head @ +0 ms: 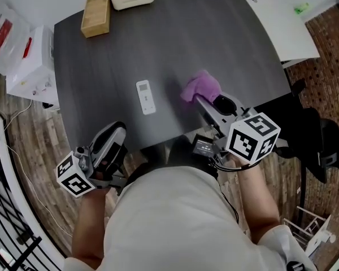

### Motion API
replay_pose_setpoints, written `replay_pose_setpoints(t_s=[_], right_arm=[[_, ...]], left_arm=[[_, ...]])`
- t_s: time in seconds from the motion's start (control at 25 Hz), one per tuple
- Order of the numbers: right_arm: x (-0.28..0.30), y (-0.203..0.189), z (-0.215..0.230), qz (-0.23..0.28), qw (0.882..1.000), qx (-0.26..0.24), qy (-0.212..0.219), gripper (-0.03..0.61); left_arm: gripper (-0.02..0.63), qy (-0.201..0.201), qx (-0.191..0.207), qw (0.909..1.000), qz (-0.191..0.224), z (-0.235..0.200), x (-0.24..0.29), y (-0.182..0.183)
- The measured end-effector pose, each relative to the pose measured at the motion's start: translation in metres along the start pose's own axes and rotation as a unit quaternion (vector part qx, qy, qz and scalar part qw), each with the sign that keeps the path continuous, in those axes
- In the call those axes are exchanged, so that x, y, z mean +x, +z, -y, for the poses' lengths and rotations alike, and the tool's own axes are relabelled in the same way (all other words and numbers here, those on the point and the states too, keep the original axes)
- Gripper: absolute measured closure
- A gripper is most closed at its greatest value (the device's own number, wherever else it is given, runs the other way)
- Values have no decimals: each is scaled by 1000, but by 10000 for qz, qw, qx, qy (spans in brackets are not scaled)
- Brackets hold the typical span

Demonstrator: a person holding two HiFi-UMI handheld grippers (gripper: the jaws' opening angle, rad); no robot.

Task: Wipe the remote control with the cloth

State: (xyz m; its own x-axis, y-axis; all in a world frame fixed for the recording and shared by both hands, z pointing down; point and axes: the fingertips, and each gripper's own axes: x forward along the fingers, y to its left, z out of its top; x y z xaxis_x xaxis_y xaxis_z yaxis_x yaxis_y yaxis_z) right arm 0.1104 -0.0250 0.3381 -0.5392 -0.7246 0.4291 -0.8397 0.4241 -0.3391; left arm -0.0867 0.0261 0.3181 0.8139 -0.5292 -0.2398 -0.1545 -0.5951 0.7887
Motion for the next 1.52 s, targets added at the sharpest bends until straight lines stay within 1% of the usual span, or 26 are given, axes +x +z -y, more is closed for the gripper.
replay_pose_setpoints(t_s=[0.16,0.4,0.48,0.56,0.8,1.0,1.2,1.28,1.4,1.52], right_arm=[[-22,3,-5,78,9993,-344,113,448],[-58,1,-7,202,9979,-462,405,448],[-74,-3,-5,190,9974,-472,508,448],[-93,-8,-2,218,9970,-470,583,448],[-154,-36,7,195,9964,-396,721,448],[-181,-51,-4,202,9944,-442,939,448],[-202,-61,-31,160,9934,-509,1015,448],[-206,-59,-41,191,9936,-467,1010,448],[-206,-50,-51,275,9948,-364,910,448],[-202,-44,-59,371,9959,-309,760,448]], left_arm=[[589,116,209,9996,167,20,-5,-6],[589,595,536,9961,380,50,-8,-29],[589,732,652,9941,471,64,-4,-43],[589,784,744,9927,527,80,2,-62],[604,699,607,9935,661,128,13,-122],[611,987,730,9897,731,156,-6,-152],[611,1346,911,9842,707,174,-29,-161],[611,1335,949,9843,658,178,-36,-158],[611,1204,950,9866,548,180,-43,-148],[611,1164,978,9879,308,177,-49,-141]])
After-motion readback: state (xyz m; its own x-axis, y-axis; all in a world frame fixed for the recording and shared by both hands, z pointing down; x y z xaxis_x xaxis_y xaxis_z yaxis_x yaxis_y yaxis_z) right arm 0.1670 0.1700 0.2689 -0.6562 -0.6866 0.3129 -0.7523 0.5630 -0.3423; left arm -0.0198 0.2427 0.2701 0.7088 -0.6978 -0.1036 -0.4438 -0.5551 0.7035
